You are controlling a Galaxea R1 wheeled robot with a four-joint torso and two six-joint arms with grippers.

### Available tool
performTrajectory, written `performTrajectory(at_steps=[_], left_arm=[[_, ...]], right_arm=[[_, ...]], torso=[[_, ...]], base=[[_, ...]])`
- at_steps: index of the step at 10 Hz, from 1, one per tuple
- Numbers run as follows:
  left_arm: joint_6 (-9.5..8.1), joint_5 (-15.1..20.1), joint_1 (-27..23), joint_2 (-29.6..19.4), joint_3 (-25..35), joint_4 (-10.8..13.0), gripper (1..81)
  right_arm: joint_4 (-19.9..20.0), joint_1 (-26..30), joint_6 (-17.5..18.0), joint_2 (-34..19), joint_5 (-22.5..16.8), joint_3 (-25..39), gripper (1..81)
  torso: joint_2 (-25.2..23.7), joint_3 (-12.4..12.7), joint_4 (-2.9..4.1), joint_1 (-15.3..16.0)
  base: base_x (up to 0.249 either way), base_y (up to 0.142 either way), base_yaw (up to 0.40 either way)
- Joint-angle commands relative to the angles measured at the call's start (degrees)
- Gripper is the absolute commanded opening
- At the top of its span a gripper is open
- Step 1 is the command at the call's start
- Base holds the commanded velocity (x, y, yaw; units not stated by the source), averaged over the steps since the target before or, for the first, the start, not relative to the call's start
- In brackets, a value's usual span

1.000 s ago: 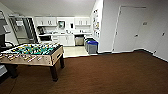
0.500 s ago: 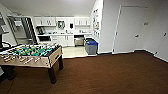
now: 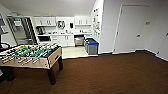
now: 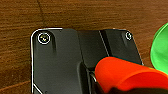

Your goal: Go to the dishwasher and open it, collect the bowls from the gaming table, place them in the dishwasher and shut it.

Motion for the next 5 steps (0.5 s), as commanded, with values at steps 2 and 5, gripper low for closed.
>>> performTrajectory(at_steps=[2,5], left_arm=[[0.13,1.77,-2.54,-0.58,0.16,0.77,1.0],[0.13,1.77,-2.54,-0.58,0.16,0.77,1.0]], right_arm=[[-1.42,2.11,-0.44,0.6,-4.43,0.67,1.0],[-1.34,2.11,-0.44,0.51,-4.43,0.32,1.0]], torso=[[0.0,0.0,0.0,0.01],[0.0,0.0,0.0,0.01]], base=[[0.072,0.0,0.0],[0.071,0.0,0.0]])
